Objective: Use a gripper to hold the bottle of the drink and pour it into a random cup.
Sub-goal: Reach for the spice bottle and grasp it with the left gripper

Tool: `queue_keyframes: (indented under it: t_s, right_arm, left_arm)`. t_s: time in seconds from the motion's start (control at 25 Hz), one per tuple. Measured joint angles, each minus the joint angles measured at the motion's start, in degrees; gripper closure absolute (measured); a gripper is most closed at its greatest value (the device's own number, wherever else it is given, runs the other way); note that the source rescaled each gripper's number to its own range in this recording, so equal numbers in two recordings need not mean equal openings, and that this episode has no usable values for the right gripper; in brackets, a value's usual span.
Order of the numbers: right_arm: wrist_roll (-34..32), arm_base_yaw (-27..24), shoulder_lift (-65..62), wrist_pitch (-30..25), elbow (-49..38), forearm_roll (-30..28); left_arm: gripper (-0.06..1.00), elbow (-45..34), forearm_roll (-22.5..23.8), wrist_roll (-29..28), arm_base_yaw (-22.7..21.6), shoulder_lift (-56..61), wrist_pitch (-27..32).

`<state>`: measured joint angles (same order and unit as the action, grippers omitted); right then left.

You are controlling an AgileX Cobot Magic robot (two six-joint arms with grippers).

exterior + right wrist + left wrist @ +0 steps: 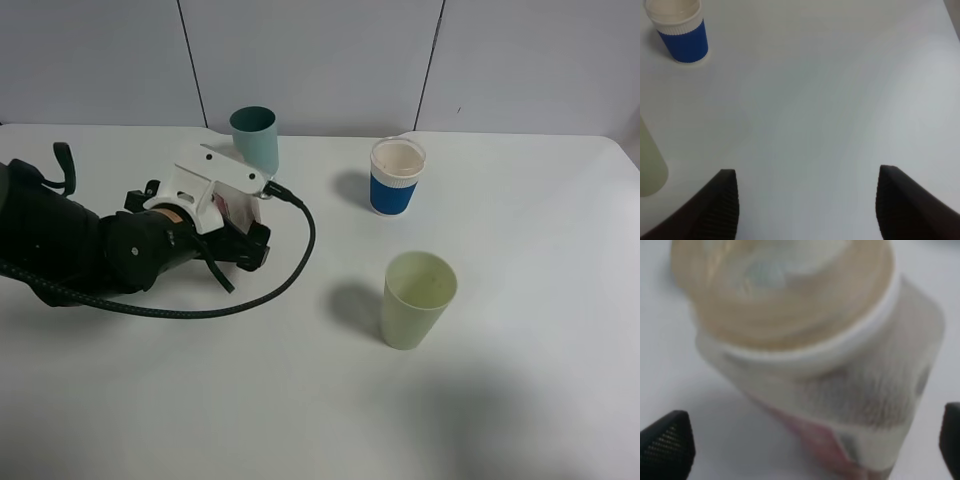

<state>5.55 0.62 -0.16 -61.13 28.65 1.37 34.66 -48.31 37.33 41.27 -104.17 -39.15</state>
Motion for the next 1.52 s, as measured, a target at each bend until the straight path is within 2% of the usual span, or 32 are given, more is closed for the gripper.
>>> queue_keyframes:
  t_s: [0.32,0.76,1.0,1.28,1.52]
  right_arm:
    - [0.0,0.0,0.0,0.0,0.0,0.0]
    - [0.0,0.0,0.0,0.0,0.0,0.0]
    - [0.0,0.0,0.0,0.0,0.0,0.0]
    - [0.0,0.0,0.0,0.0,0.0,0.0]
    - [0.0,0.0,0.0,0.0,0.0,0.0]
  left_arm:
    - [-0.06,-0.35,-0.01,-2.19,0.0,0.0,-1.24]
    - [-0.06,-0.35,9.72,-8.27,0.0,0.0,-2.77]
    - [-0.06,-0.35,10.66,-14.11,-0.24,0.0,-4.37]
    - [-0.06,-0.35,16.01,-20.66,-3.79,-0.07,-4.54]
    - [-0.06,-0.35,16.38,-22.29,-4.05,-0.71,-4.58]
